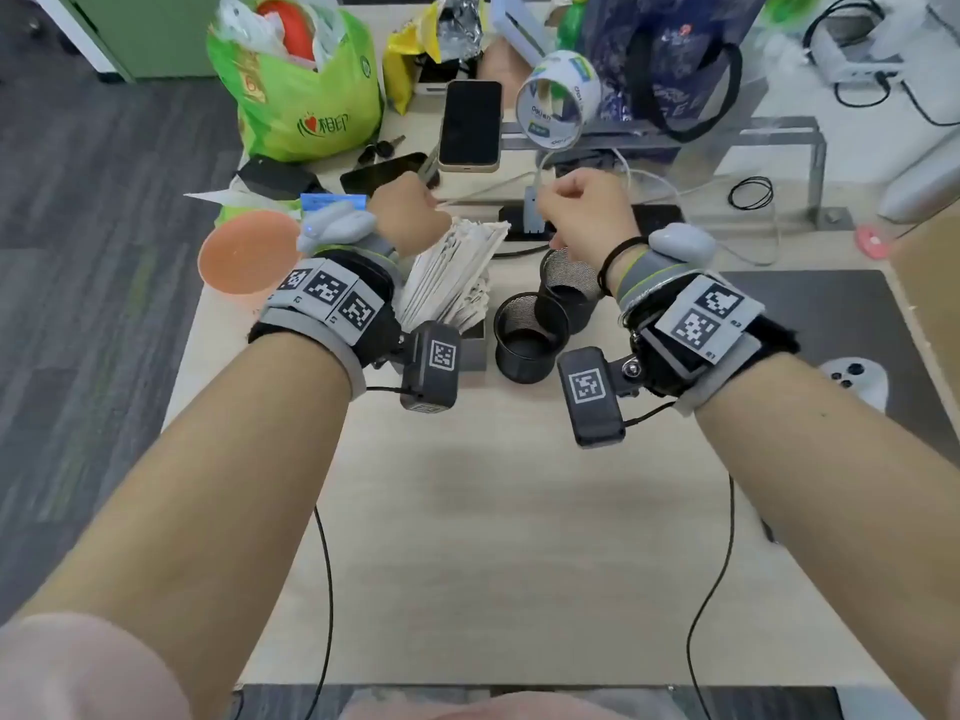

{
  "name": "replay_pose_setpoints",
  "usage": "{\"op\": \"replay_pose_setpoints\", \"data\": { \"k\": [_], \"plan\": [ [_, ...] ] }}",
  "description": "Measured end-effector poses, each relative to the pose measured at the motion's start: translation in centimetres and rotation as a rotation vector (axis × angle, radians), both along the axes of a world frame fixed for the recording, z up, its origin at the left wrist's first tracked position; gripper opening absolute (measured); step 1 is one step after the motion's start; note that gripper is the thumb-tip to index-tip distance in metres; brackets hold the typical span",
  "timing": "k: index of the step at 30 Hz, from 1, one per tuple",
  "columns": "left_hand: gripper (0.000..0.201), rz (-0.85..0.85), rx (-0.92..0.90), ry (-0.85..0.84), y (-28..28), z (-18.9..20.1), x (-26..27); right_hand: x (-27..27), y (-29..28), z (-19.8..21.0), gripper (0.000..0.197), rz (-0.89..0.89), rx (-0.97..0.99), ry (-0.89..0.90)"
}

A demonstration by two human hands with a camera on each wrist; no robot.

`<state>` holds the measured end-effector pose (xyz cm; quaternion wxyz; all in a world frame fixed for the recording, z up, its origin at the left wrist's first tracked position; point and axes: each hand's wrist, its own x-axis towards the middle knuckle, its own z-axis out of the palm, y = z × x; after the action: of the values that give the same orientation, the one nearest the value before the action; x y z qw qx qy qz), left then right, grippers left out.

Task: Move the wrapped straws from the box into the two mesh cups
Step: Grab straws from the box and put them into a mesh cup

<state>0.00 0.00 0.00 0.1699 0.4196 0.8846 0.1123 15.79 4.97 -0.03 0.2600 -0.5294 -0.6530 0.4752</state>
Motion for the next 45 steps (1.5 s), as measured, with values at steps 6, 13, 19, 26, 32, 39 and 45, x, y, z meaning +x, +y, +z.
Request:
{"op": "replay_pose_setpoints", "data": {
  "k": [6,13,19,26,32,39,45],
  "plan": [
    [0.017,-0.193,-0.394,0.02,-1.8,-1.4,-1.2,-0.9,-1.0,-2.0,0.039,0.096,-0.112,-0.026],
    [0.055,-0.298,-0.459,0.016,-3.0,-2.9,-1.7,-2.2,-1.4,-3.3,0.055,0.179,-0.133,-0.079],
    [0.082,-0.251,-0.361,-0.067,-3.0,-4.9,-2.0,-3.6,-1.5,-4.1,0.05,0.211,-0.058,-0.109],
    [0.109,-0.206,-0.339,-0.14,-2.7,-6.9,-1.9,-4.9,-1.8,-4.8,0.043,0.172,-0.07,-0.07],
    [0.099,-0.236,-0.246,-0.196,-2.3,-7.9,-2.2,-4.3,-1.5,-5.1,0.038,0.132,-0.128,-0.071],
    [0.099,-0.318,-0.079,-0.348,-3.1,-8.2,-2.5,-4.0,-2.2,-5.4,0.03,0.134,-0.103,-0.105],
    [0.088,-0.297,0.078,-0.394,-2.9,-7.8,-2.6,-5.0,-2.9,-5.4,0.026,0.242,0.021,-0.205]
  ]
}}
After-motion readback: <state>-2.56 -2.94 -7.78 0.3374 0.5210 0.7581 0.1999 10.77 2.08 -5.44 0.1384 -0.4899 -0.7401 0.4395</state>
